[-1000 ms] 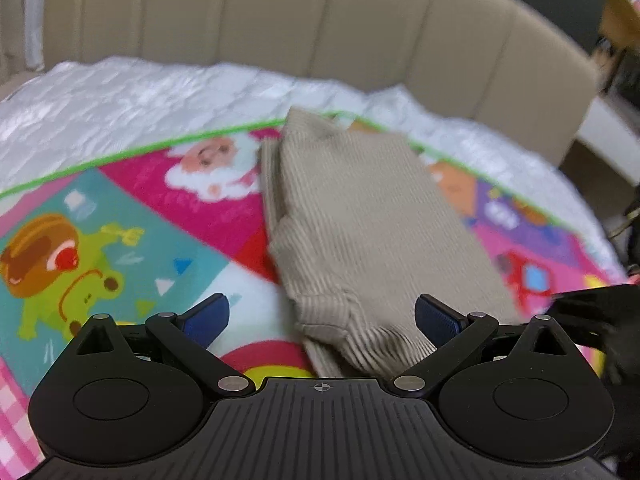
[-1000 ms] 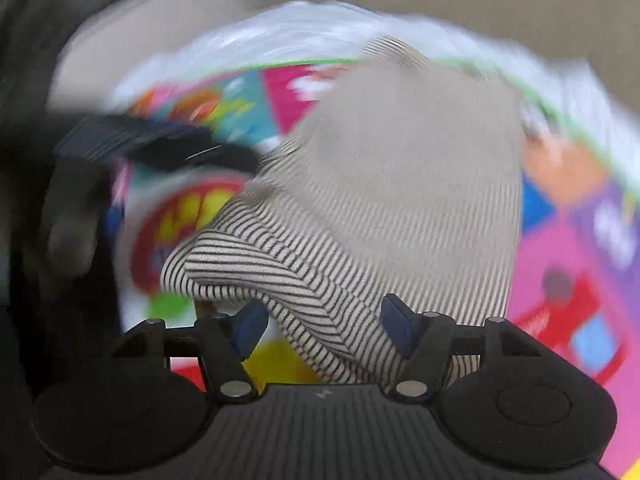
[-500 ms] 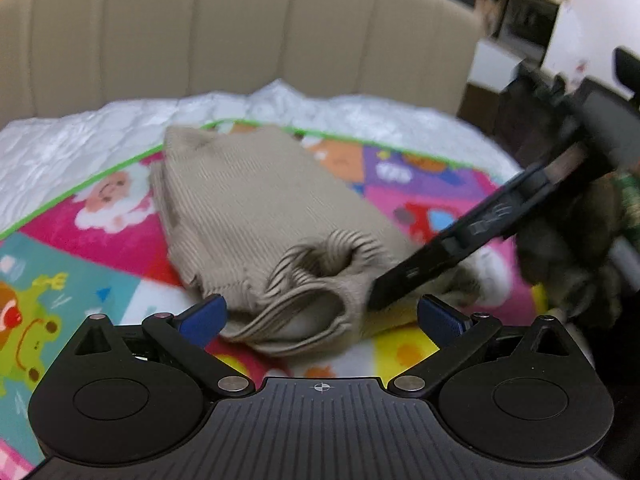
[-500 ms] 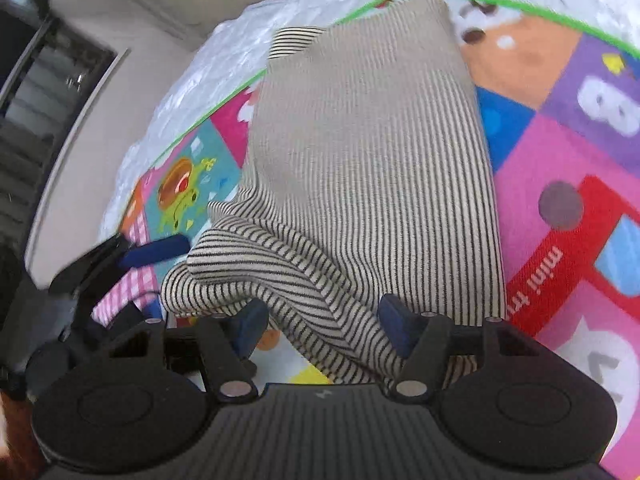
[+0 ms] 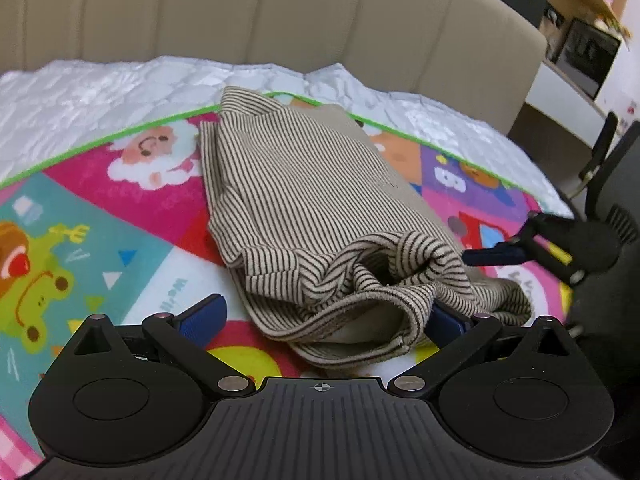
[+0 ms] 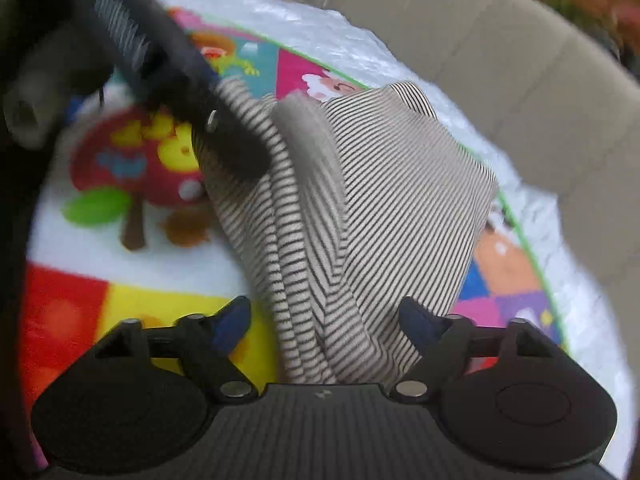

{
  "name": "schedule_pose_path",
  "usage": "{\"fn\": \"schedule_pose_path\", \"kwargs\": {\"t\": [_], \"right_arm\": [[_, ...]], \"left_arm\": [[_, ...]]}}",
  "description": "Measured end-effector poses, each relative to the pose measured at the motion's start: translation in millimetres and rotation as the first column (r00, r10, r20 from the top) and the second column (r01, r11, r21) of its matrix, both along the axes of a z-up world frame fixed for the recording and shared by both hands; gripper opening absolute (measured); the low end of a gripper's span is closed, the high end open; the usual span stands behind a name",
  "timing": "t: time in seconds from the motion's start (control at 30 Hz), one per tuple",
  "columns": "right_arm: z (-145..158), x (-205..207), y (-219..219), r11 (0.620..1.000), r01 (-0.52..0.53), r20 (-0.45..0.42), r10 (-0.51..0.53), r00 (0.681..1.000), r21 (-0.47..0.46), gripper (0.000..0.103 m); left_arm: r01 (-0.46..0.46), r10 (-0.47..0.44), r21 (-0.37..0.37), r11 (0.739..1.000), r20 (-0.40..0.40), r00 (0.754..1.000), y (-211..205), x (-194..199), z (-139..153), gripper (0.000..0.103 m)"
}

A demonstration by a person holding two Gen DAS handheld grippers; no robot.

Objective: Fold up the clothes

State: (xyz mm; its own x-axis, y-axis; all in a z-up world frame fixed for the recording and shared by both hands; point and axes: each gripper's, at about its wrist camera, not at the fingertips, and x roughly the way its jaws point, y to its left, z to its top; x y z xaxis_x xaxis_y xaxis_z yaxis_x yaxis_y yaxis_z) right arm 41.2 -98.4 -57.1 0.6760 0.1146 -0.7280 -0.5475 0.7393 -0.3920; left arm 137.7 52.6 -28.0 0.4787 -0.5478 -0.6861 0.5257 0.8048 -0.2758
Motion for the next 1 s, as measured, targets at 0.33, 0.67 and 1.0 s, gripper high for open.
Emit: {"fn": "schedule_pose_path", "kwargs": {"t": [0.33, 0.67, 1.0], "right_arm": [[50.5, -30.9, 4.1, 0.978, -0.194, -0.076, 0.188, 0.979, -0.082, 0.020], [117.5, 13.3, -13.6, 0.912, -0.352, -0.076, 0.344, 0.936, -0.213, 0.021], [49.7, 143.2, -4.8, 0.909, -0.347, -0.072, 0.340, 0.938, -0.231, 0.037]], "left_arm": [[-0.223, 0.217, -0.242, 0.944, -0.049, 0.975, 44.2, 24.9, 21.0, 0.103], [-0.279, 0.279, -0.114, 0.953, -0.018, 0.960, 32.0, 74.7, 3.5, 0.103], [-0.245, 0.242, -0.358, 0.901, -0.054, 0.969, 69.1, 76.6, 4.8, 0.103]]}}
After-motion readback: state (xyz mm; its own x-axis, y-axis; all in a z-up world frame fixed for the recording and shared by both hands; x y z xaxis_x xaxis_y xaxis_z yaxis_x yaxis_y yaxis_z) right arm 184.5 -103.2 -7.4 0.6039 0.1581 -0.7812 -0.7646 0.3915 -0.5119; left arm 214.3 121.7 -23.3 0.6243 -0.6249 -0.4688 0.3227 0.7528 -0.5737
